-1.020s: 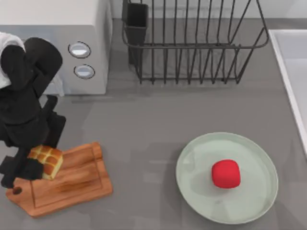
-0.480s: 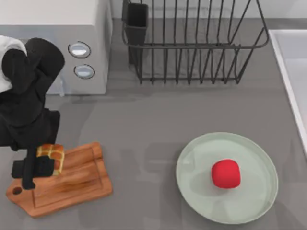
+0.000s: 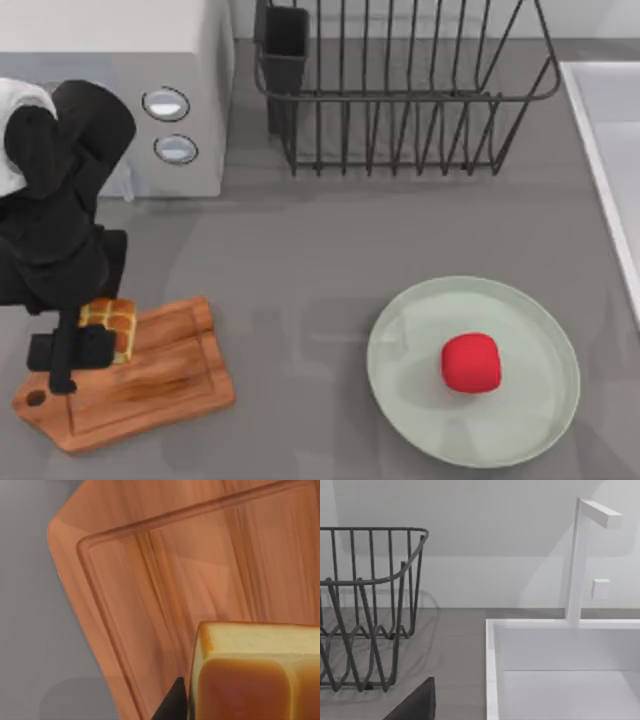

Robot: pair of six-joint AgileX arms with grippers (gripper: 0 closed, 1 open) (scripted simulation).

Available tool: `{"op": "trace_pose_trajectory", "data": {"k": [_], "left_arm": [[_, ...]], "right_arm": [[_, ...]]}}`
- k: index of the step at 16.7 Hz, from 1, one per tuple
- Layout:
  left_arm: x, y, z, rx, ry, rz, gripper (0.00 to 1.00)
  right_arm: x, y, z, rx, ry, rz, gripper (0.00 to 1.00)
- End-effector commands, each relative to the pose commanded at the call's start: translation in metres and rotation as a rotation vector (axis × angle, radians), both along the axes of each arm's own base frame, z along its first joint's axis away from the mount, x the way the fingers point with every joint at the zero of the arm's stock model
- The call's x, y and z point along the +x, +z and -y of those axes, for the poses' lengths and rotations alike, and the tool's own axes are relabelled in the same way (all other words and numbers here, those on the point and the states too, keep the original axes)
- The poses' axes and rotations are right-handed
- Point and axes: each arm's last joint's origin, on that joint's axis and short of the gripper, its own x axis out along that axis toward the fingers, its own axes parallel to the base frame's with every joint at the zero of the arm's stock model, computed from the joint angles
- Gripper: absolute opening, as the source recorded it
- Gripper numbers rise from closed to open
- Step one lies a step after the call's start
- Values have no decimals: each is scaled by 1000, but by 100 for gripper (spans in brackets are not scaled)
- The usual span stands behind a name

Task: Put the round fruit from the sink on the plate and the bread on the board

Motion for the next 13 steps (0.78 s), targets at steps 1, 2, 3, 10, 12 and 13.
{"op": "trace_pose_trajectory", "data": {"k": [1, 2, 3, 10, 12, 13], "left_arm": [[0, -2, 0, -2, 0, 5, 0], [1, -3, 0, -3, 0, 11, 0], [1, -5, 1, -5, 0, 16, 0], [2, -27, 2, -8, -1, 25, 0], [0, -35, 1, -3, -1, 10, 0], [-1, -39, 1, 1, -1, -2, 0]], "right_arm": [[0, 0, 0, 0, 0, 0, 100], [0, 0, 0, 0, 0, 0, 100], [0, 0, 0, 0, 0, 0, 100], [0, 0, 0, 0, 0, 0, 100], [0, 0, 0, 0, 0, 0, 100], [0, 0, 0, 0, 0, 0, 100]]}}
